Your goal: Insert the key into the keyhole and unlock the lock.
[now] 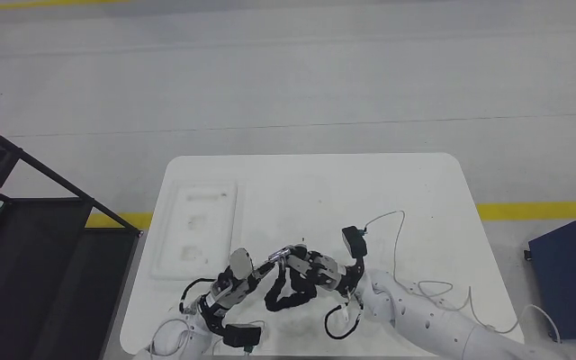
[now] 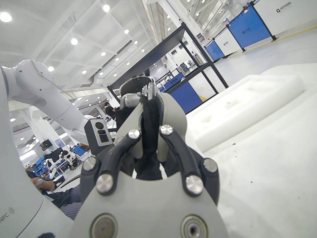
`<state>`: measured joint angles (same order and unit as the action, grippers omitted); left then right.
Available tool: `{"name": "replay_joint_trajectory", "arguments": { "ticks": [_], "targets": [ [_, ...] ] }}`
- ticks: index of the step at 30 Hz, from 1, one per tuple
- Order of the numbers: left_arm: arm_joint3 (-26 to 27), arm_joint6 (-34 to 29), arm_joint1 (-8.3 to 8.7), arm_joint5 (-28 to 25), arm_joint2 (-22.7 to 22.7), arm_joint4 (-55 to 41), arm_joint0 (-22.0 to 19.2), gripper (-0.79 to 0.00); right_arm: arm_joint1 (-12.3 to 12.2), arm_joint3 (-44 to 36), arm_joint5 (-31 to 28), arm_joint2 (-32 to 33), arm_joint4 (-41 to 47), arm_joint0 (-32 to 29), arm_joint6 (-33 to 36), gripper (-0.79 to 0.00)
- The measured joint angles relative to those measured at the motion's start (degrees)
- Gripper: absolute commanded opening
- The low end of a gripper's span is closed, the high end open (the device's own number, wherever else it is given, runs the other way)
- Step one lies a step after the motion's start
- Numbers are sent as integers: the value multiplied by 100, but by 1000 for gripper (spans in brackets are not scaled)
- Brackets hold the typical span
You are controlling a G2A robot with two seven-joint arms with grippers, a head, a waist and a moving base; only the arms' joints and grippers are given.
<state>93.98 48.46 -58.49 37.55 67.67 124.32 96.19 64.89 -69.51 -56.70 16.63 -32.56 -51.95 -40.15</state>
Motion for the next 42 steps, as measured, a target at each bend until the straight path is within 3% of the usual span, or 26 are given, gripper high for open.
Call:
{"name": "replay_joint_trajectory", "arguments": {
  "ticks": [9, 15, 20, 23, 27, 30, 34, 36, 38, 42],
  "targets": [
    [55, -158, -15, -326, 155, -211, 47, 0, -19, -199, -133, 530, 107, -294, 332, -785],
    [115, -449, -22, -835, 323, -631, 49, 0, -29, -334, -130, 839, 107, -429, 454, -785],
    [419, -1244, -25, -2118, 599, -2079, 184, 0, -50, -444, -130, 1139, -7, -487, 504, -785],
    [726, -1960, 8, -2895, 839, -2580, 272, 0, -63, -520, -130, 1341, -106, -506, 517, -785],
    [1067, -2429, 63, -3923, 1184, -3141, 431, 0, -59, -606, -130, 1579, -177, -531, 523, -785],
    [1297, -2948, 103, -5049, 1480, -4220, 585, 0, -36, -631, -130, 1692, -184, -546, 582, -785],
    [1292, -4399, 193, -7031, 1831, -6285, 592, 0, 13, -526, -127, 1825, -200, -521, 759, -785],
    [1143, -5205, 239, -7727, 1933, -7318, 477, 0, 37, -464, -112, 1876, -179, -497, 858, -785],
    [995, -6133, 285, -8007, 1995, -8378, 280, 0, 63, -430, -105, 1931, -159, -475, 987, -785],
    [816, -7346, 333, -7824, 1908, -9552, -89, 0, 106, -400, -131, 2023, -105, -474, 1177, -785]
  ]
}}
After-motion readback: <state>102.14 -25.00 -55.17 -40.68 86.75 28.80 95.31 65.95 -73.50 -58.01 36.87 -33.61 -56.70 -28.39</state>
